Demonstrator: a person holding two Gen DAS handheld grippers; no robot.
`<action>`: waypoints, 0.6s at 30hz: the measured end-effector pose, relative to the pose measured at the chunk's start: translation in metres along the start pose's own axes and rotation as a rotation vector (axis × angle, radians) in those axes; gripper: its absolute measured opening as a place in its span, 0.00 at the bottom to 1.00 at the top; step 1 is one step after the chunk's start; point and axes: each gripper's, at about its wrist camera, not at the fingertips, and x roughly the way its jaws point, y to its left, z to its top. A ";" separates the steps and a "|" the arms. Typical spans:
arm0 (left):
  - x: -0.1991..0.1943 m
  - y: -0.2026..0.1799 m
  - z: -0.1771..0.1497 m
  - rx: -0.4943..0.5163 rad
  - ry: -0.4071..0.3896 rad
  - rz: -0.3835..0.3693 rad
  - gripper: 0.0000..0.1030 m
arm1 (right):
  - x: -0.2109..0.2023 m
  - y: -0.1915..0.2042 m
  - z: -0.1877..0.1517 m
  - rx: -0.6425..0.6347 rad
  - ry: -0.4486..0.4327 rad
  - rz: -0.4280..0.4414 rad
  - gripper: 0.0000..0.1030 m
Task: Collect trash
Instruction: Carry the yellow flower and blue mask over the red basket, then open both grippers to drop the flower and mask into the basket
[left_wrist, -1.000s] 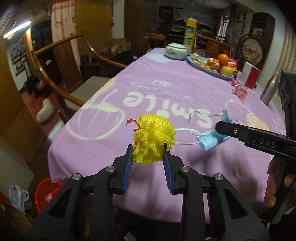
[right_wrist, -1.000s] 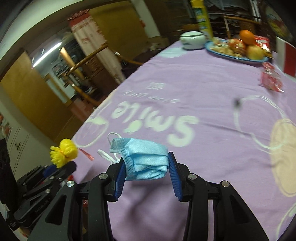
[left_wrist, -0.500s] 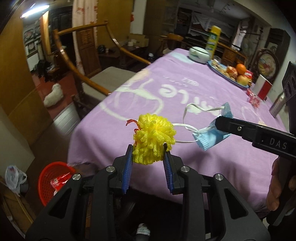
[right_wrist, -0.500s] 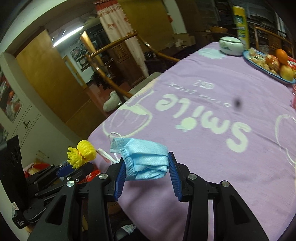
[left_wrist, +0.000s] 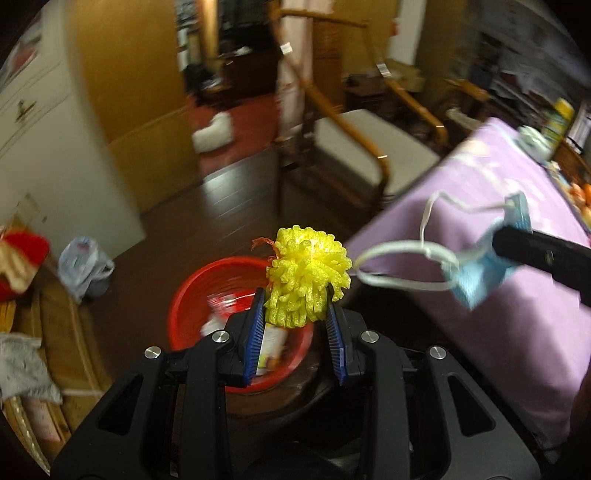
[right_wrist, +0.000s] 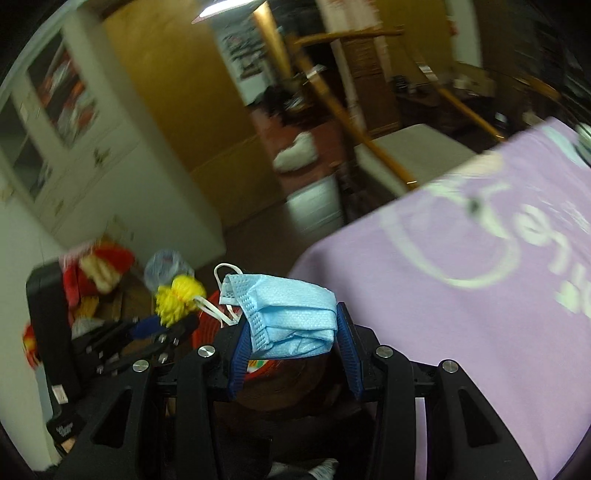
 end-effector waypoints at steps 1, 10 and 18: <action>0.006 0.009 -0.001 -0.018 0.015 0.007 0.31 | 0.013 0.011 0.001 -0.021 0.028 0.007 0.41; 0.099 0.081 -0.024 -0.146 0.234 0.072 0.31 | 0.130 0.063 -0.008 -0.120 0.248 0.021 0.42; 0.128 0.092 -0.042 -0.159 0.319 0.080 0.33 | 0.199 0.071 -0.016 -0.102 0.362 0.030 0.44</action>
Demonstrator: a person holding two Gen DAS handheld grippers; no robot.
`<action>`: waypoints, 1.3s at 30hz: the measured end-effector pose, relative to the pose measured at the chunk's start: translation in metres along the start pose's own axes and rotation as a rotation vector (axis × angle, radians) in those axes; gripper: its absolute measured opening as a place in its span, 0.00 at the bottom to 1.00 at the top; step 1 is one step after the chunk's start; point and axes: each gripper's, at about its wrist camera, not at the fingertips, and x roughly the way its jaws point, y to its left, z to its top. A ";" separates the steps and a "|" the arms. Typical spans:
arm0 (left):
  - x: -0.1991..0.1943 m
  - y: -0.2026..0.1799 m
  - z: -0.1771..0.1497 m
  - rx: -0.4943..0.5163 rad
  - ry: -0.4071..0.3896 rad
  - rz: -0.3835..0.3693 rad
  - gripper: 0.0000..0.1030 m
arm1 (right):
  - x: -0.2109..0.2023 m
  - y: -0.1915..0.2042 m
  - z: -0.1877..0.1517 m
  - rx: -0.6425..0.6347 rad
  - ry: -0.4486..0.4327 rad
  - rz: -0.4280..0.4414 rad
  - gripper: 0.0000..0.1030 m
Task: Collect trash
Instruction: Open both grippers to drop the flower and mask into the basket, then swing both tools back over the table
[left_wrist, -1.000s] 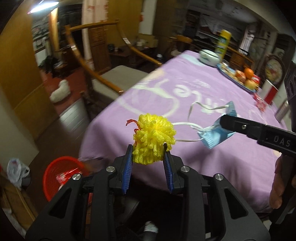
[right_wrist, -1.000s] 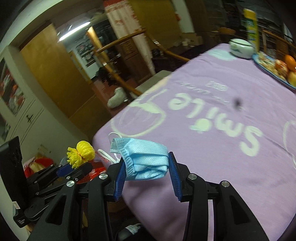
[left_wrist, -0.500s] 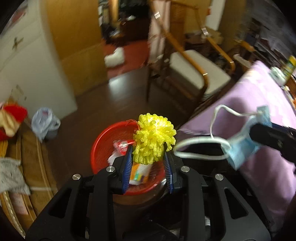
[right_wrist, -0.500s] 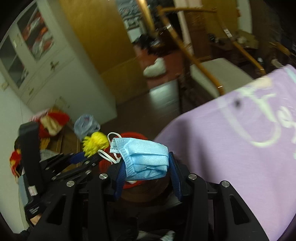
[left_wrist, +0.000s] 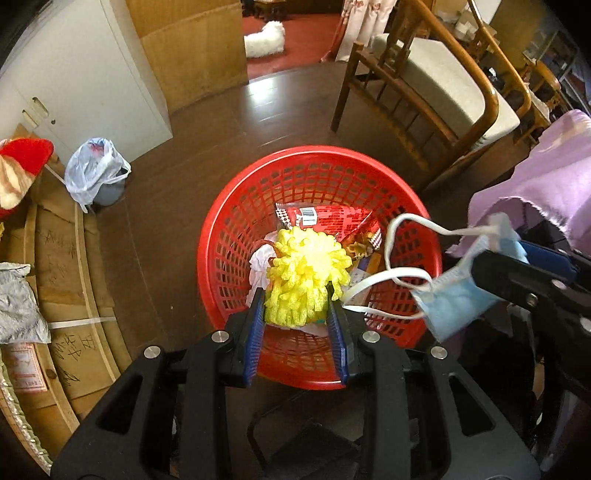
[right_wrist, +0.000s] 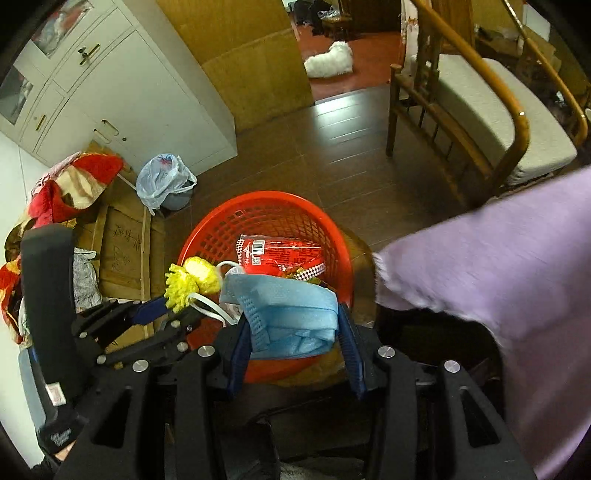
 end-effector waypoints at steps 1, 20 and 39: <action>0.001 0.000 0.000 -0.003 0.006 0.000 0.37 | 0.001 -0.001 0.000 0.000 -0.001 0.001 0.47; -0.042 -0.001 0.003 -0.006 -0.102 0.083 0.71 | -0.033 -0.006 0.001 0.015 -0.068 0.101 0.66; -0.143 -0.151 -0.007 0.311 -0.314 -0.084 0.81 | -0.244 -0.127 -0.109 0.180 -0.477 -0.266 0.81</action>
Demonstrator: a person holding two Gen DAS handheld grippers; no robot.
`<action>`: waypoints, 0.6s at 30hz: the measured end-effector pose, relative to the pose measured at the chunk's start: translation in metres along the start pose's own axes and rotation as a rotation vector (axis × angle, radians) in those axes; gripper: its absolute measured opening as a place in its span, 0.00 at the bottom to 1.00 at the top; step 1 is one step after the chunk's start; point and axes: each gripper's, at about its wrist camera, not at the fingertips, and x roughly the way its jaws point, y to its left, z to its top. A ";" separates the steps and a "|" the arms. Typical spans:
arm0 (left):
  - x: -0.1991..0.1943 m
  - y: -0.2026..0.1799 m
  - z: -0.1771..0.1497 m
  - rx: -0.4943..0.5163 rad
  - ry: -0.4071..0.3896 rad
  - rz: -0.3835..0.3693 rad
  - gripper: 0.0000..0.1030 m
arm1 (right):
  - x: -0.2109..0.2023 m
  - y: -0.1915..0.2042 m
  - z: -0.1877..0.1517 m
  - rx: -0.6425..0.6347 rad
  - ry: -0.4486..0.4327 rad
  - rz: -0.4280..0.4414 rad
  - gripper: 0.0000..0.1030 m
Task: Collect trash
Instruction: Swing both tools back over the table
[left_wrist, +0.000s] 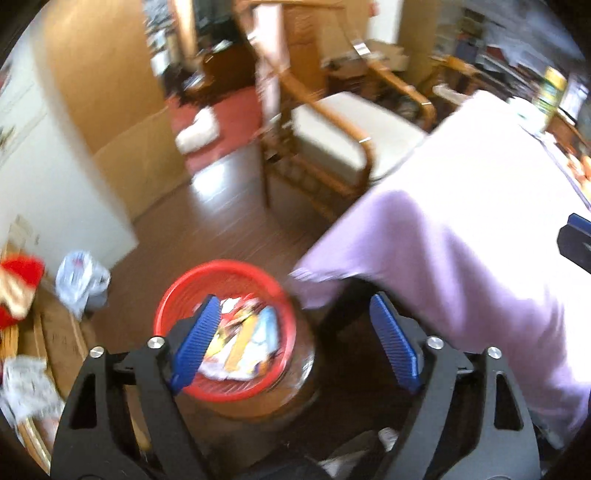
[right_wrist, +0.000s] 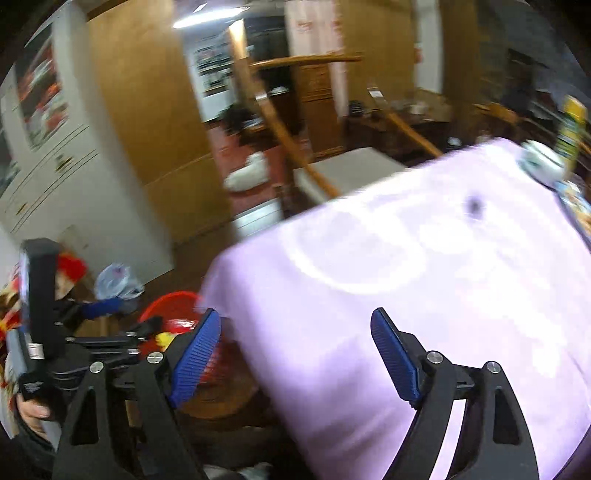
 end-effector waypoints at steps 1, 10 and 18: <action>-0.005 -0.018 0.005 0.043 -0.015 -0.005 0.82 | -0.008 -0.017 -0.004 0.022 -0.009 -0.027 0.83; -0.028 -0.131 0.028 0.227 -0.055 -0.136 0.84 | -0.060 -0.144 -0.037 0.234 -0.041 -0.213 0.86; -0.039 -0.239 0.042 0.388 -0.064 -0.238 0.85 | -0.103 -0.233 -0.060 0.384 -0.082 -0.346 0.89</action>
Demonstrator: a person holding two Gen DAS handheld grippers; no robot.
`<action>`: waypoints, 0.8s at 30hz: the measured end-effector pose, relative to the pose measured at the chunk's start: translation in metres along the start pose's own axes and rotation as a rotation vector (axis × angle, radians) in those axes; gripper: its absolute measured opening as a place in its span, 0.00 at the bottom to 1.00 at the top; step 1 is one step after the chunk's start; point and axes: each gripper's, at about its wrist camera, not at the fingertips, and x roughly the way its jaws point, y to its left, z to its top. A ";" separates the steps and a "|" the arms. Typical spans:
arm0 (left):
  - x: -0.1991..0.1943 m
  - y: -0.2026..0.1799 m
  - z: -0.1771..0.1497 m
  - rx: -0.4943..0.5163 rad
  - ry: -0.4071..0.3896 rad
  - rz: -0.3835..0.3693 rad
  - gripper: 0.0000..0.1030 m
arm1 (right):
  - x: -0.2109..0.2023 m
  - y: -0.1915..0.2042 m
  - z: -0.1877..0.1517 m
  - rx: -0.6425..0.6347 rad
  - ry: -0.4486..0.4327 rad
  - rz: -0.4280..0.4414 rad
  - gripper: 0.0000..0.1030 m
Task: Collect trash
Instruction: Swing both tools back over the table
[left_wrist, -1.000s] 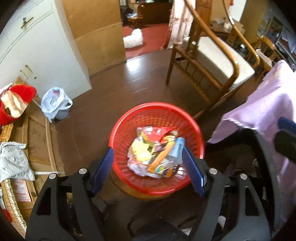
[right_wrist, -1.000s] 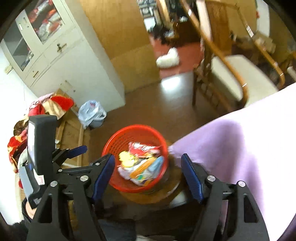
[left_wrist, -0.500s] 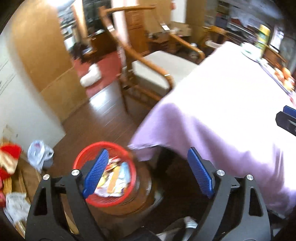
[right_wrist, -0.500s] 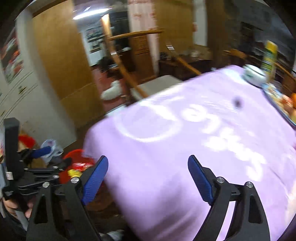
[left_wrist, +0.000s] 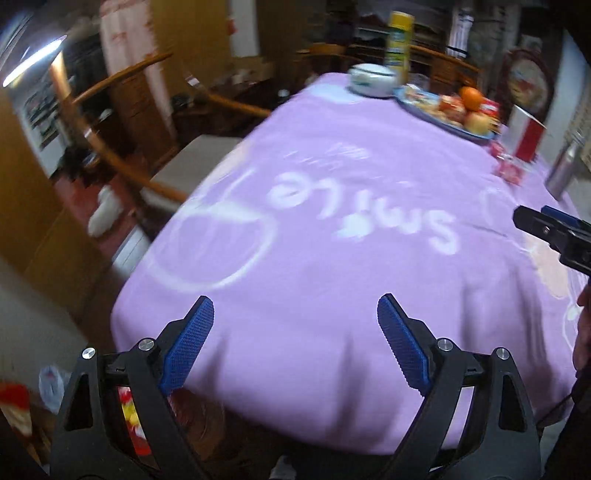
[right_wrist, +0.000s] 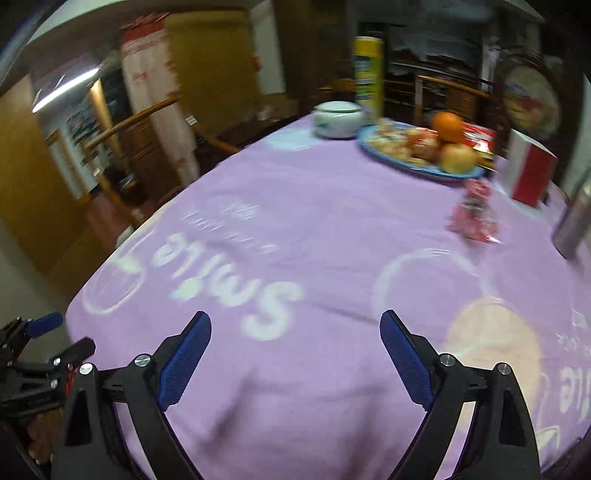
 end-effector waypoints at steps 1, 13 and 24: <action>0.001 -0.011 0.005 0.022 -0.004 -0.004 0.85 | -0.002 -0.014 0.000 0.024 -0.003 -0.013 0.89; 0.020 -0.131 0.070 0.202 -0.053 -0.103 0.87 | -0.001 -0.112 0.001 0.213 -0.003 -0.123 0.89; 0.054 -0.186 0.085 0.258 -0.008 -0.112 0.88 | 0.015 -0.162 -0.004 0.297 0.025 -0.167 0.89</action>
